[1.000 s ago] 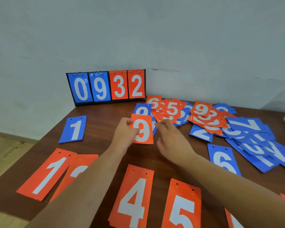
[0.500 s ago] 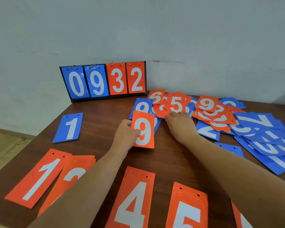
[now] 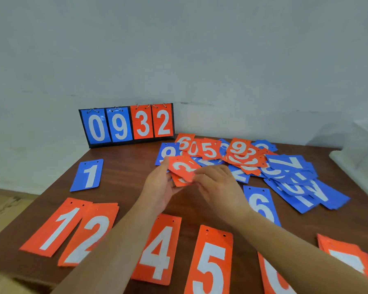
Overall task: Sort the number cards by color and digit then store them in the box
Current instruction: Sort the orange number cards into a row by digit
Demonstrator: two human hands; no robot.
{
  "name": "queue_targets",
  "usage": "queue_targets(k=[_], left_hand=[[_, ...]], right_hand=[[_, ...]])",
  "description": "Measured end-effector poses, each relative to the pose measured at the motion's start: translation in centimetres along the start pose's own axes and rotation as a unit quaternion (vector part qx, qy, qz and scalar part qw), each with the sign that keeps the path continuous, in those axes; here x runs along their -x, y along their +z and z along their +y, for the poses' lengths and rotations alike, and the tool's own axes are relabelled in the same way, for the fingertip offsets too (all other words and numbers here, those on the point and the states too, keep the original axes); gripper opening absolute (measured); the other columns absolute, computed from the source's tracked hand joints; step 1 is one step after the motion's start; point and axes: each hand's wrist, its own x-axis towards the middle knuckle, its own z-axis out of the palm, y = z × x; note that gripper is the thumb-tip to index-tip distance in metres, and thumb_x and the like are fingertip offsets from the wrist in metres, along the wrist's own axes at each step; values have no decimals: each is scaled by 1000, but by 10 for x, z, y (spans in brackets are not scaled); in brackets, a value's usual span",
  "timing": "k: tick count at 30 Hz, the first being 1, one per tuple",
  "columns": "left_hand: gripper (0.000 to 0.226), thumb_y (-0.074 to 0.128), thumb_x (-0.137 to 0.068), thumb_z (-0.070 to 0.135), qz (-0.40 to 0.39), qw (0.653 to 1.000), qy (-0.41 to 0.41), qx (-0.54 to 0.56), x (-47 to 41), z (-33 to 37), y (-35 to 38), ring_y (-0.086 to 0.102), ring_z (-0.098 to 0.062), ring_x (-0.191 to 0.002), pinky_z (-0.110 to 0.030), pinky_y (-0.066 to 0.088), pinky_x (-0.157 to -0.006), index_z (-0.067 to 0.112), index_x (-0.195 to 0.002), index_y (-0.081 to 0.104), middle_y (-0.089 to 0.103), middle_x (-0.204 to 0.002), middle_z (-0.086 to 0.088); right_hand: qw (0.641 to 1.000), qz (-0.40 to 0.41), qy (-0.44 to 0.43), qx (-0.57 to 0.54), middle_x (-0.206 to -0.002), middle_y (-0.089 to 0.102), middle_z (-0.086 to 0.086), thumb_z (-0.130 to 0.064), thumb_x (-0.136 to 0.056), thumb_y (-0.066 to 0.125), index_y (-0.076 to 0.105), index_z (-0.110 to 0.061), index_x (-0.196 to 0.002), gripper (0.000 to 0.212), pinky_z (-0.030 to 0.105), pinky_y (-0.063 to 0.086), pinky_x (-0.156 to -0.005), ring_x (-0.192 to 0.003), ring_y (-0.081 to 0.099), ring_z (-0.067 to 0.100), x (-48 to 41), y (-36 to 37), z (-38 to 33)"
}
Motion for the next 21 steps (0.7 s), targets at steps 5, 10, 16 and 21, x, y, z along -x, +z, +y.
queue_targets(k=[5, 10, 16, 21], left_hand=[[34, 62, -95, 13, -6, 986, 77, -149, 41, -27, -3, 70, -27, -103, -51, 58, -89, 19, -129, 59, 69, -121, -7], [25, 69, -90, 8, -38, 974, 117, -189, 74, -36, -1, 75, -23, -90, -45, 60, -86, 21, -112, 67, 76, -102, -3], [34, 79, -83, 28, -75, 959, 109, -252, 101, -58, 22, 76, -24, -85, -47, 61, -81, 16, -108, 60, 75, -105, -6], [21, 70, -91, 26, -119, 956, 75, -259, 112, -83, 51, 76, -22, -86, -46, 61, -82, 19, -109, 60, 74, -106, -6]], right_hand=[[988, -112, 42, -96, -128, 59, 1, -48, -90, 54, 70, -23, -111, 37, 43, 46, -99, -122, 51, 21, 38, -37, -28], [921, -26, 336, -193, -125, 44, -7, -48, -84, 70, 51, -22, -127, 54, 25, 43, -93, -116, 45, 10, 44, -72, -48], [742, -36, 550, -381, -94, 70, 8, -21, -86, 73, 59, -19, -96, 18, 40, 59, -78, -85, 71, 21, 59, -106, -33], [708, -17, 608, -359, -99, 69, 1, -26, -90, 69, 56, -16, -104, 21, 32, 60, -67, -80, 71, 14, 91, -143, -15]])
